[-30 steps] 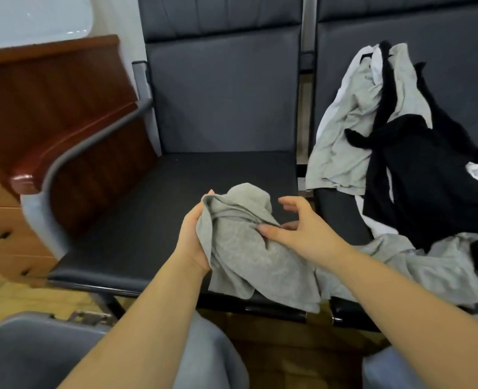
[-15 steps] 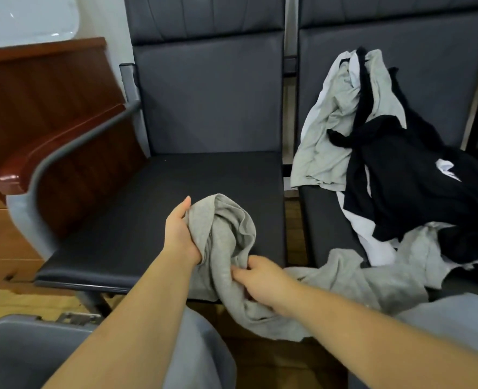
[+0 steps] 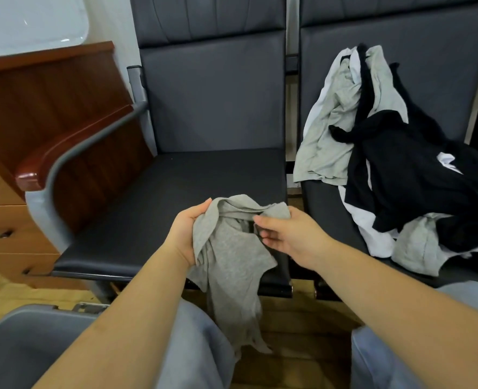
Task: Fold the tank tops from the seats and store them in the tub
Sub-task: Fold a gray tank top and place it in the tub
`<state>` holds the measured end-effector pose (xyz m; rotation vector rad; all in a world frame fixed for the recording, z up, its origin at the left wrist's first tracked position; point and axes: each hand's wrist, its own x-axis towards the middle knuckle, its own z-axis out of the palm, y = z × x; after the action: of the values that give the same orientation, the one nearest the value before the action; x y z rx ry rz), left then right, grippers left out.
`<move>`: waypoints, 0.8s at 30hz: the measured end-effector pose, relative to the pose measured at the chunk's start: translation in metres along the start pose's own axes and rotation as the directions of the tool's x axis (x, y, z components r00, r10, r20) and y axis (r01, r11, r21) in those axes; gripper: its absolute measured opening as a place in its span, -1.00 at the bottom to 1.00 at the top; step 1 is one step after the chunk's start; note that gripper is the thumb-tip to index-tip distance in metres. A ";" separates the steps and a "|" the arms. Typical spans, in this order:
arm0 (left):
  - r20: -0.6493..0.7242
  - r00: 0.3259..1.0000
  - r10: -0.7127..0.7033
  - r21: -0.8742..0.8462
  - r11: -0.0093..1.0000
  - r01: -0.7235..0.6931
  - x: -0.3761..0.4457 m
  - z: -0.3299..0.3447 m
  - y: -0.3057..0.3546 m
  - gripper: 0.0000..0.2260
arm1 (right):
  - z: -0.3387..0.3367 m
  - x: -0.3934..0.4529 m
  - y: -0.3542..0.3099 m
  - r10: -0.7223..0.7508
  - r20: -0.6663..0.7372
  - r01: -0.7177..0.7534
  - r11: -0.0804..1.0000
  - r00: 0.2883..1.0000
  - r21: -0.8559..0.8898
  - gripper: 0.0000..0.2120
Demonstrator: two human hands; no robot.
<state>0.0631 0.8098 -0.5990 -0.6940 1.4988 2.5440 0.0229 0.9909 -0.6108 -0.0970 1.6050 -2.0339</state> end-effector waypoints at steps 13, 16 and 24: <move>0.137 0.990 -0.019 0.172 0.985 -0.005 0.001 -0.005 -0.008 -0.78 | -0.012 -0.015 -0.036 -0.068 0.139 0.068 0.998 0.988 0.003 -0.77; 0.253 0.965 -0.076 0.313 0.950 -0.007 0.001 -0.002 -0.015 -0.83 | -0.014 -0.019 -0.039 -0.048 0.168 0.030 0.994 0.985 0.109 -0.77; 0.540 0.819 -0.194 0.486 0.866 -0.116 0.001 0.013 -0.031 -0.28 | -0.006 -0.013 -0.027 -0.046 0.099 0.034 0.992 0.994 0.123 -0.77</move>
<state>0.0674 0.8367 -0.6185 0.1211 1.7417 1.9064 0.0220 1.0060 -0.5842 -0.1866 1.4251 -2.1169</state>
